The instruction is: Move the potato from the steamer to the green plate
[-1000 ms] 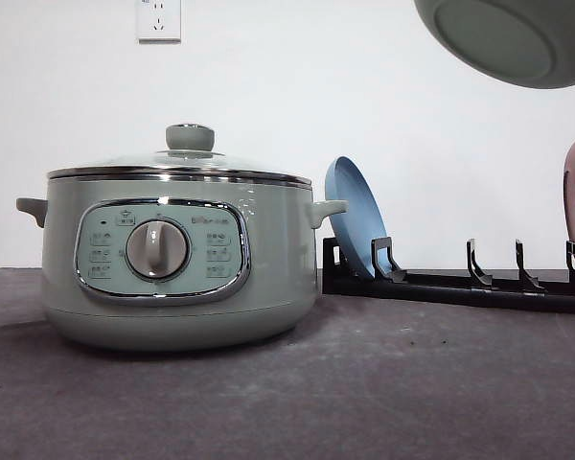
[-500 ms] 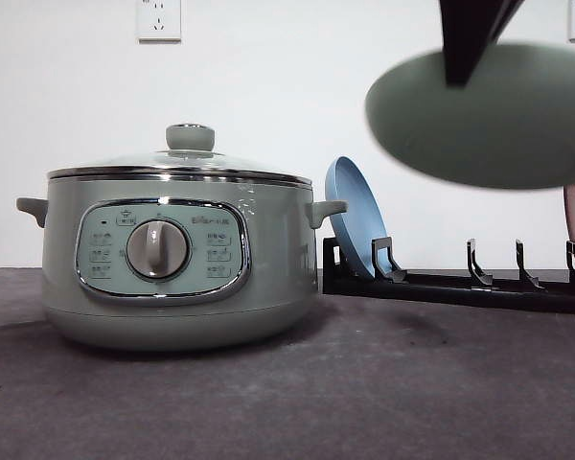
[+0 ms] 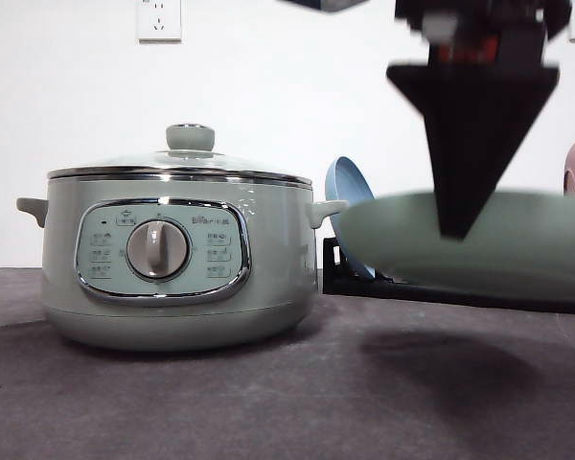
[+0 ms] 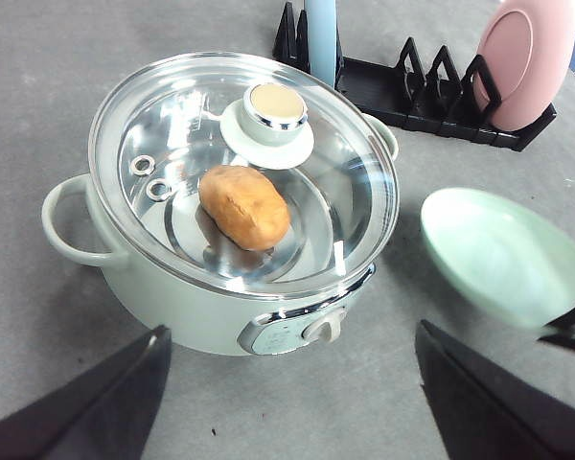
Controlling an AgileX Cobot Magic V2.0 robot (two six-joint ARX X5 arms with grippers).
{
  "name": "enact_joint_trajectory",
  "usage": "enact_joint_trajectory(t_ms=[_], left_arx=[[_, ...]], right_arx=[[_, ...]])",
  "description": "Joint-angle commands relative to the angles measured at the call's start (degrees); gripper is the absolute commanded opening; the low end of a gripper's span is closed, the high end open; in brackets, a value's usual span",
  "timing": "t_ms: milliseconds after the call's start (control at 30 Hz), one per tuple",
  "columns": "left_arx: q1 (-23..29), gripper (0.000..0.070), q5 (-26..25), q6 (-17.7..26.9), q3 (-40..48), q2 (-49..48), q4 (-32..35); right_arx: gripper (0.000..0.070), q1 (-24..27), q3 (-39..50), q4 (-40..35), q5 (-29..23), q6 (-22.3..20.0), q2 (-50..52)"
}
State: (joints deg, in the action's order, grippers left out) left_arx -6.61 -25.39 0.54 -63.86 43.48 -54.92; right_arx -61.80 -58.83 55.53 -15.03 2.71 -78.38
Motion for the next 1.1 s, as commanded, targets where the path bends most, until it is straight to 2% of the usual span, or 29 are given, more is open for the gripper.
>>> enact_joint_trajectory(t_ms=[0,367,667,733,833,900,967,1067], left_arx=[[-0.1,0.0519,-0.2,0.3,-1.4,0.3,0.6],[-0.1,0.0519,-0.2,0.3,-1.4,0.3,0.6],[-0.1,0.0519,-0.2,0.3,-1.4,0.3,0.5],[-0.1,0.0519,-0.2,0.3,-1.4,0.3,0.5],[-0.1,0.0519,-0.2,0.3,-1.4,0.3,0.5],[-0.1,0.0519,-0.2,0.3,-1.4,0.3,0.5],[-0.1,0.0519,-0.2,0.3,-1.4,0.3,0.5],[-0.1,0.0519,-0.2,0.3,-1.4,0.3,0.5]], right_arx=[[0.0005,-1.1,0.6,-1.8,-0.5,1.2,-1.1],[0.0005,-1.6,5.6,-9.0,0.3,1.5,-6.9],[0.0015,-1.7,5.7,-12.7,6.1,3.0,-7.8],[0.0067,-1.7,5.7,-12.7,6.0,3.3,-7.8],[0.0217,-1.7,5.7,-12.6,6.0,3.4,-7.8],[0.0289,-1.7,5.7,-12.7,6.0,3.6,-7.8],[0.0318,-1.7,5.7,-12.7,6.0,4.0,-7.8],[0.0318,-1.7,5.5,-13.1,5.7,3.9,-7.6]])
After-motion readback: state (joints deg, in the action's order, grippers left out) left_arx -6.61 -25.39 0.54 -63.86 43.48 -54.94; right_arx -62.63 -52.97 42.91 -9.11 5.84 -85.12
